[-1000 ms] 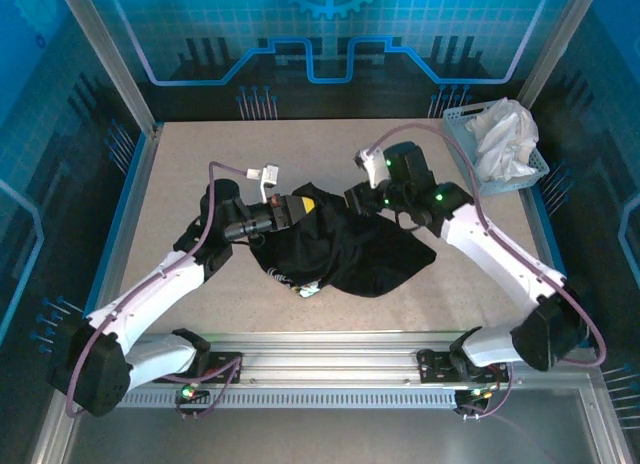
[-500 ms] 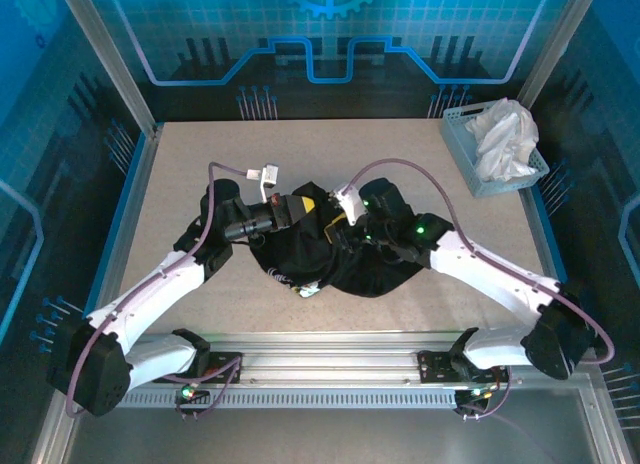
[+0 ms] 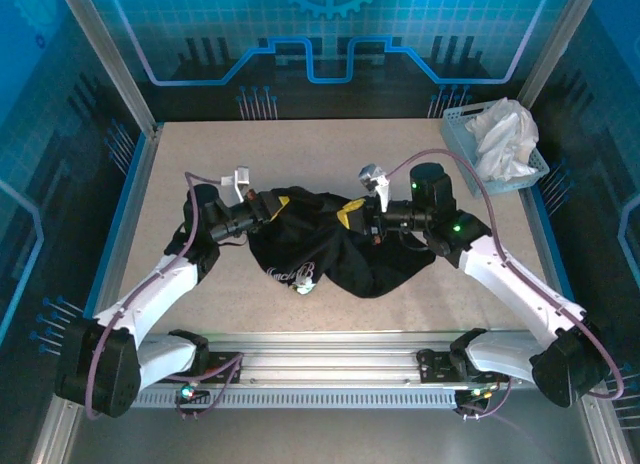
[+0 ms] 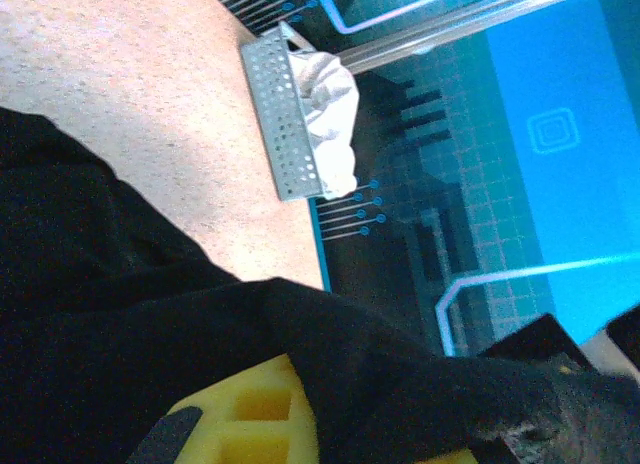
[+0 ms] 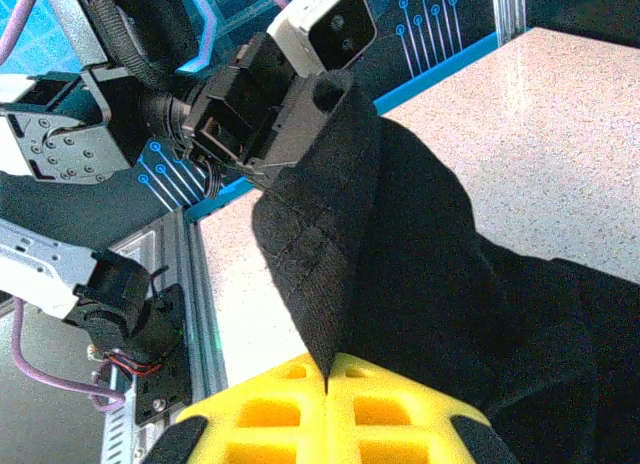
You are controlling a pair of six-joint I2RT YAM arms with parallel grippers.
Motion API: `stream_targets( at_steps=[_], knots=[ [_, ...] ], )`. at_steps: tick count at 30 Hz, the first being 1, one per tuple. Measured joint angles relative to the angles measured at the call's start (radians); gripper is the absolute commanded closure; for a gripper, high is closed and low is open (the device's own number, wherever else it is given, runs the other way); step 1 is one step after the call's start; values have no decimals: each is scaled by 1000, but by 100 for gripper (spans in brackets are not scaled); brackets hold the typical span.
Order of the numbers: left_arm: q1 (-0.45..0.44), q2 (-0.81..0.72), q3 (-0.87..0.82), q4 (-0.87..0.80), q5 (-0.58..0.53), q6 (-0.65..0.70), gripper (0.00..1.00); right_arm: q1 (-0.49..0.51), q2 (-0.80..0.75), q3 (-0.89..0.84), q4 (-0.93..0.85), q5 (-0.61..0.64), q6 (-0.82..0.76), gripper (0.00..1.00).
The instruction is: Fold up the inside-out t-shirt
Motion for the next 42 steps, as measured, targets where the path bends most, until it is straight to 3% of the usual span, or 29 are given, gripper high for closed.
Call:
stream_targets(
  at_steps=[6,11,19,29,35,42],
  knots=[
    [0,0,1,8,23,32,82,-19,31,0,39,-67,47,100],
    [-19,-7,27,-173,-68,157,62,-18,59,0,73,-114,69,100],
    [-59,-21,54,-291,-148,290,46,-11,84,14,61,-165,50,100],
    [-162,-126,119,-440,-294,497,20,-11,122,204,-290,-200,-281,100],
    [-168,-135,148,-431,-267,634,13,-11,144,254,-454,-220,-444,100],
    [-169,-64,163,-415,-182,868,9,-17,150,308,-551,-226,-525,100]
  ],
)
